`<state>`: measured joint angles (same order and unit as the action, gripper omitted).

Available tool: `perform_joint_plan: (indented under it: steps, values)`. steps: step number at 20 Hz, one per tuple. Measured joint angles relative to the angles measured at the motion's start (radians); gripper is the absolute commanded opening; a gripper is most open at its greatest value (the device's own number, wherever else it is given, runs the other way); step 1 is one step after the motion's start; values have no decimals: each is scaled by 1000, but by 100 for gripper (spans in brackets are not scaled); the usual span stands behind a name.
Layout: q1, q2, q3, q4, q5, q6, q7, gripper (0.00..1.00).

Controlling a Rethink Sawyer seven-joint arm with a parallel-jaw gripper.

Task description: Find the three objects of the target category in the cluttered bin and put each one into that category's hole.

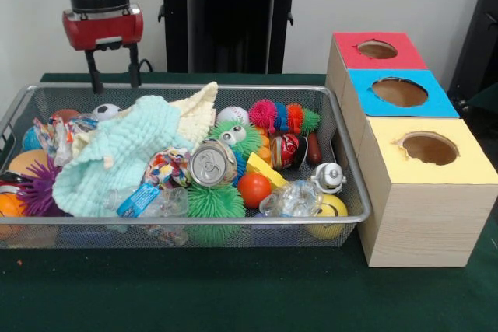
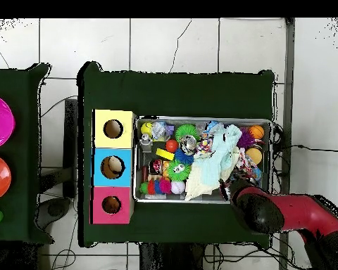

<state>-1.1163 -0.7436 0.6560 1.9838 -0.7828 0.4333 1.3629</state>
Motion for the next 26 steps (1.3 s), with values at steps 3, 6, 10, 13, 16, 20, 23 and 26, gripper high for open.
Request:
perform_joint_plan:
  steps: [3,6,10,13,16,20,23,26]
  values:
    - [25,-16,0,11,0,0,0,100]
    - [46,-24,1,17,0,0,0,100]
    - [53,-28,1,23,0,0,0,100]
    - [53,-28,1,27,0,0,0,100]
    - [53,-28,1,28,0,0,0,100]
    - [52,-28,1,28,0,0,0,100]
    - [53,-27,1,28,0,0,0,100]
    - [58,-10,-2,25,-3,-7,0,100]
